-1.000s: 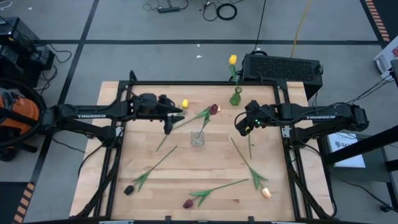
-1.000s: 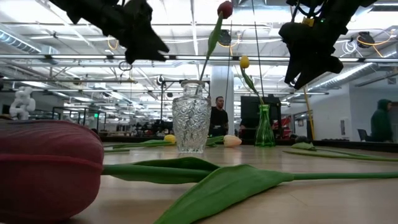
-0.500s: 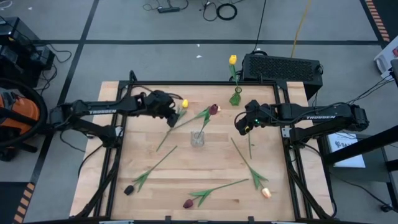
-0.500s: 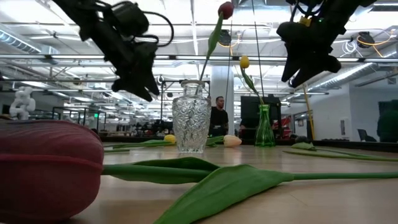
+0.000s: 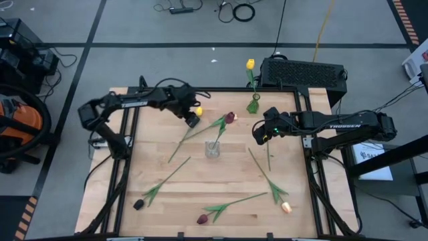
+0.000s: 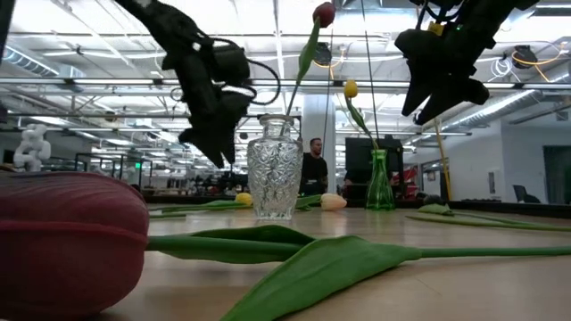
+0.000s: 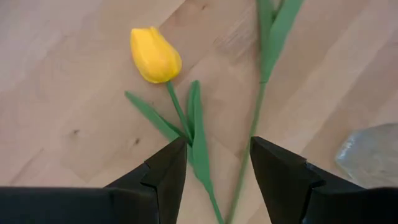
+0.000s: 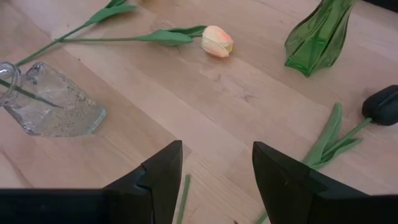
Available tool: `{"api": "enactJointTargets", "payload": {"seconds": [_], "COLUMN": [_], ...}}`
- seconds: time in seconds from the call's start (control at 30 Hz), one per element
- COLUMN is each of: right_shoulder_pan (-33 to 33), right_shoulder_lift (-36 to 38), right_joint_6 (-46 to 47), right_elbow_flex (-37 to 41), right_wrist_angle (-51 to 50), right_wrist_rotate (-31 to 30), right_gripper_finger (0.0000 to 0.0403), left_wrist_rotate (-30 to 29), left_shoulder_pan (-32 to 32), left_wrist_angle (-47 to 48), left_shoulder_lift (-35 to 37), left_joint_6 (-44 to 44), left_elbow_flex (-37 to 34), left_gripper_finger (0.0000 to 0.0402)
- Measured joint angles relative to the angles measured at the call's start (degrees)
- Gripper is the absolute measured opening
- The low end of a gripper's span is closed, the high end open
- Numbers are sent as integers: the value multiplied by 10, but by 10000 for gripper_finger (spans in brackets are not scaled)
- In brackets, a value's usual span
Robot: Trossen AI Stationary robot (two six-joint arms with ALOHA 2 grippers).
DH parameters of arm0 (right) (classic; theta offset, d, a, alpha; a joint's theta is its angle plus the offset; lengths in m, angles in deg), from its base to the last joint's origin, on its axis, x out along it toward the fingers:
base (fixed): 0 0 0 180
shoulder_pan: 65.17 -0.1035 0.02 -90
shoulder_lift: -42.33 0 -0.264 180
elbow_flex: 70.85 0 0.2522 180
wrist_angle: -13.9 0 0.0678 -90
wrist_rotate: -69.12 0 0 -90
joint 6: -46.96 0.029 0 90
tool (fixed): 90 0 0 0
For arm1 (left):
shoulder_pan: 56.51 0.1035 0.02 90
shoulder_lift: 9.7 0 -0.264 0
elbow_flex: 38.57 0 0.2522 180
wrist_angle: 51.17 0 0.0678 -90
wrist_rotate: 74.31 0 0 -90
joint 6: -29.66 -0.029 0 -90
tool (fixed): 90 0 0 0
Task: Sort flowers into vase by color
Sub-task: Put the yellow tulip into the green vase
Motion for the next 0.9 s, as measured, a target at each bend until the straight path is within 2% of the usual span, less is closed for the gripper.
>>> {"api": "enactJointTargets", "payload": {"seconds": [0.47,0.77,0.83,0.9], "right_shoulder_pan": [0,0,0,0], "right_shoulder_lift": [0,0,0,0], "right_joint_6": [-2,-2,-2,-2], "right_elbow_flex": [0,0,0,0], "right_wrist_angle": [0,-1,-1,-1], "right_wrist_rotate": [0,0,0,0], "right_gripper_finger": [187,187,187,187], "left_wrist_rotate": [28,-8,-9,-10], "left_shoulder_pan": [4,-14,-13,-13], "left_wrist_angle": [20,20,22,23], "left_shoulder_lift": [-108,-167,-169,-169], "left_joint_6": [3,6,6,3], "left_elbow_flex": [10,14,14,14], "left_gripper_finger": [185,184,174,146]}}
